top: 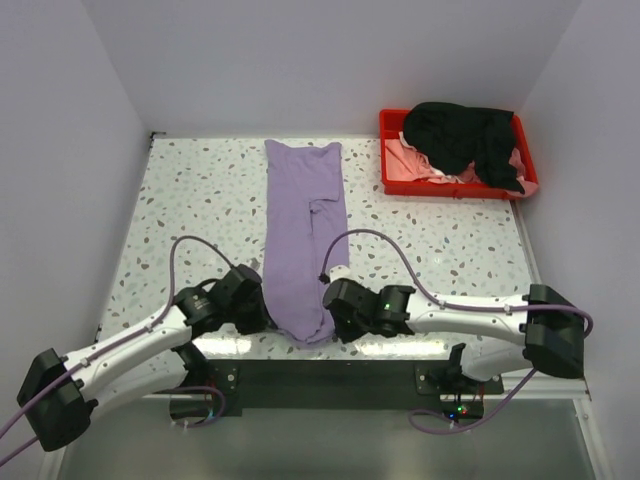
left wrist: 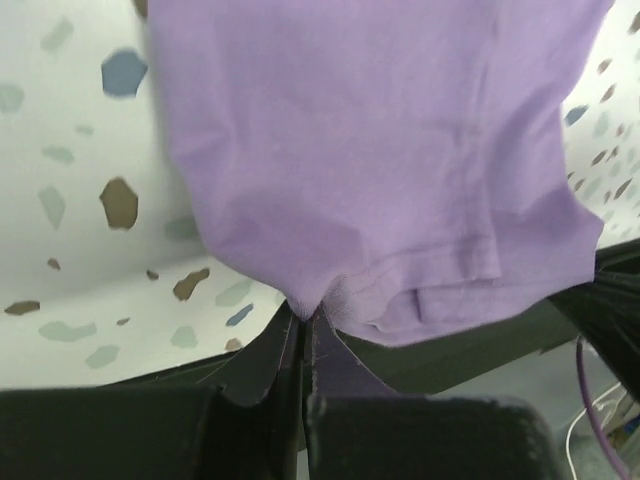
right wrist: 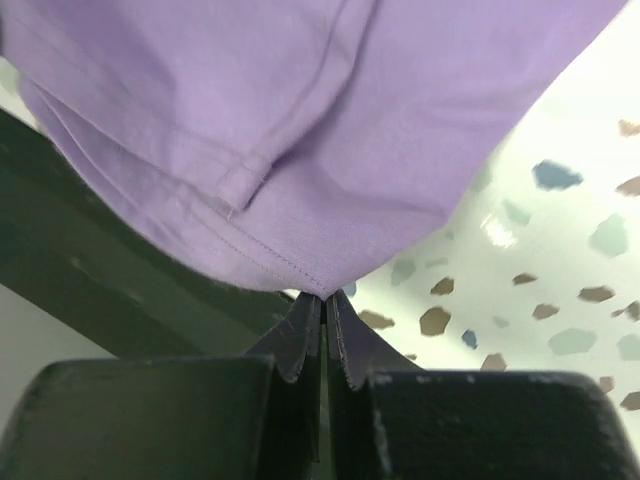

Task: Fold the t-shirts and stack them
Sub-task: Fold the tshirt

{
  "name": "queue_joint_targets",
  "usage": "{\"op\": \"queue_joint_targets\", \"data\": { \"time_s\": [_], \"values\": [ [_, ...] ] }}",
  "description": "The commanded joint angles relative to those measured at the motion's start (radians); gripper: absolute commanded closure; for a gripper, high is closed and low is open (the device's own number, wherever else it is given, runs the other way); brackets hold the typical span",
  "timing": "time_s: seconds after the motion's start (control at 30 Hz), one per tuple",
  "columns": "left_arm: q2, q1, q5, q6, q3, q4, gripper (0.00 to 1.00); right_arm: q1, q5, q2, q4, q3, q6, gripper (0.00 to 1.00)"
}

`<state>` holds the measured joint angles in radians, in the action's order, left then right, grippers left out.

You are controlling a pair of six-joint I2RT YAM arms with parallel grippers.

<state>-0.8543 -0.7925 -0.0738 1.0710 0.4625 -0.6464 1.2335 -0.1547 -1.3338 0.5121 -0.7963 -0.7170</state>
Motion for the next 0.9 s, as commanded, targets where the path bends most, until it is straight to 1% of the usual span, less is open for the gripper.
{"op": "queue_joint_targets", "data": {
  "time_s": [0.0, 0.1, 0.13, 0.17, 0.27, 0.37, 0.53, 0.7, 0.87],
  "values": [
    [-0.052, -0.001, 0.133, -0.034, 0.106, 0.024, 1.0, -0.037, -0.103, 0.015, 0.014, -0.089, 0.076, 1.0],
    [-0.113, 0.002, 0.23, -0.051, 0.198, 0.031, 1.0, -0.1, -0.1, -0.011, -0.015, -0.138, 0.128, 1.0],
    [-0.142, 0.004, 0.276, -0.049, 0.218, 0.04, 1.0, -0.141, -0.091, -0.018, -0.033, -0.152, 0.14, 1.0],
    [-0.158, 0.012, 0.285, -0.055, 0.249, 0.051, 1.0, -0.161, -0.083, -0.028, -0.044, -0.159, 0.16, 1.0],
    [-0.218, 0.071, 0.253, -0.097, 0.287, 0.119, 1.0, -0.219, -0.091, -0.051, -0.061, -0.208, 0.203, 1.0],
    [-0.294, 0.169, 0.184, -0.152, 0.335, 0.174, 1.0, -0.258, -0.12, -0.07, -0.066, -0.26, 0.24, 1.0],
    [-0.376, 0.21, 0.172, -0.209, 0.415, 0.247, 1.0, -0.353, -0.072, -0.129, -0.104, -0.325, 0.269, 1.0],
    [-0.434, 0.246, 0.239, -0.229, 0.499, 0.241, 1.0, -0.408, -0.026, -0.205, -0.126, -0.412, 0.307, 1.0],
    [-0.523, 0.279, 0.244, -0.27, 0.597, 0.238, 1.0, -0.473, 0.006, -0.287, -0.122, -0.484, 0.333, 1.0]
  ]
}}
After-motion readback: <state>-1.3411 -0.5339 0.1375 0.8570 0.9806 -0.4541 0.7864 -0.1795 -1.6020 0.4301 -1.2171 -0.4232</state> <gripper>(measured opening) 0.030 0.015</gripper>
